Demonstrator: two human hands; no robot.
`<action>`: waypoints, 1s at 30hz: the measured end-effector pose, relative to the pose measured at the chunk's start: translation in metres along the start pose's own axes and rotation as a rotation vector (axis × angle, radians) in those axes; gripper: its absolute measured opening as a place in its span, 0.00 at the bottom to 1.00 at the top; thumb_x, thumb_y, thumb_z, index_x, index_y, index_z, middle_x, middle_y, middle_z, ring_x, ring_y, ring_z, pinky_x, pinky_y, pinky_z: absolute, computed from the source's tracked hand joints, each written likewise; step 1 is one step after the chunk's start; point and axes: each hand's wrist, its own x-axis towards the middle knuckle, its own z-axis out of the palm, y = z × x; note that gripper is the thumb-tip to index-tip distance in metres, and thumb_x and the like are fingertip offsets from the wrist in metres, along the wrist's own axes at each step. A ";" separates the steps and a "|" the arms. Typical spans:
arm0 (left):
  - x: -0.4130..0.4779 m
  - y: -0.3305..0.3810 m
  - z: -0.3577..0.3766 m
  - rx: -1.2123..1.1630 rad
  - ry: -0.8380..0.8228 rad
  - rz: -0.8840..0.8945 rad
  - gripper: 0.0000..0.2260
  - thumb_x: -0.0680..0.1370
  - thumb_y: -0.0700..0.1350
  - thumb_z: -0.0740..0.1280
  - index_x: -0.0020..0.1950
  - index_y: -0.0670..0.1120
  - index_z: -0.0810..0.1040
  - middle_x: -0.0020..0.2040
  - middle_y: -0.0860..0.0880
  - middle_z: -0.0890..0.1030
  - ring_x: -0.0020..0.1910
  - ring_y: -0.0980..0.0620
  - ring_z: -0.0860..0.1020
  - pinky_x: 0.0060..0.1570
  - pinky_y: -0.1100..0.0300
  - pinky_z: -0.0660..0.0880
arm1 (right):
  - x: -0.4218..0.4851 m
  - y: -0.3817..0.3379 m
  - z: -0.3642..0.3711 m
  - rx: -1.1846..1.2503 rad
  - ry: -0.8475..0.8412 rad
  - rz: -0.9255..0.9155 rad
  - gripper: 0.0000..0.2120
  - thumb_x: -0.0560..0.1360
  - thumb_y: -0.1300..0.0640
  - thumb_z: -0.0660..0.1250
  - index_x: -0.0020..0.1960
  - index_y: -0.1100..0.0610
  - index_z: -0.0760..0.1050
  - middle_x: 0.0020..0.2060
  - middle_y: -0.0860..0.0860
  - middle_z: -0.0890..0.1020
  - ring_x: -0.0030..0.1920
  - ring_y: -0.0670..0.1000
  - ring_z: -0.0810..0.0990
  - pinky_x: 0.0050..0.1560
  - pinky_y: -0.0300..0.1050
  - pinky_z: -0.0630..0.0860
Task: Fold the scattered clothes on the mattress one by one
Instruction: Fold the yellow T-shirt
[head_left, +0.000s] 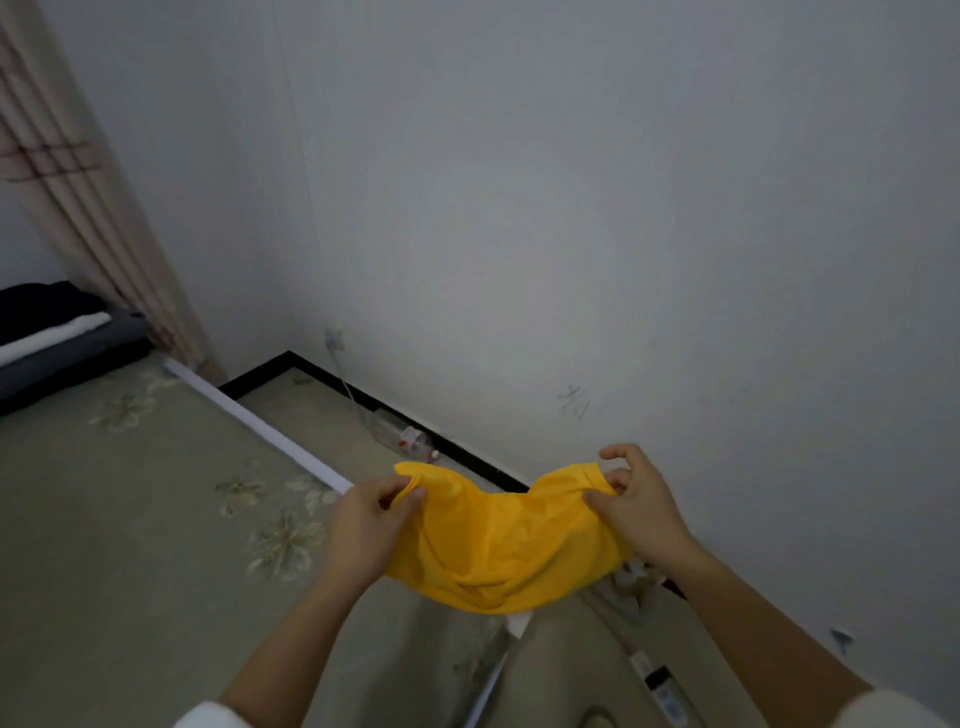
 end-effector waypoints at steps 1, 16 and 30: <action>0.017 0.005 0.013 -0.001 0.032 -0.017 0.07 0.77 0.46 0.68 0.53 0.48 0.82 0.43 0.54 0.79 0.40 0.64 0.74 0.39 0.70 0.68 | 0.025 0.003 -0.010 -0.006 -0.026 -0.016 0.20 0.72 0.63 0.71 0.59 0.52 0.68 0.46 0.58 0.79 0.47 0.57 0.78 0.43 0.47 0.73; 0.212 0.032 0.124 -0.021 0.262 -0.320 0.07 0.77 0.48 0.67 0.53 0.50 0.79 0.43 0.52 0.80 0.44 0.53 0.77 0.40 0.65 0.70 | 0.342 -0.009 -0.059 -0.159 -0.291 -0.294 0.20 0.71 0.65 0.70 0.57 0.50 0.69 0.39 0.51 0.77 0.39 0.47 0.76 0.37 0.38 0.70; 0.377 -0.019 0.058 -0.087 0.492 -0.392 0.04 0.78 0.47 0.67 0.48 0.49 0.81 0.42 0.50 0.82 0.43 0.56 0.78 0.43 0.64 0.72 | 0.540 -0.122 0.086 -0.243 -0.492 -0.466 0.20 0.72 0.64 0.70 0.60 0.53 0.69 0.43 0.52 0.79 0.42 0.48 0.76 0.38 0.32 0.69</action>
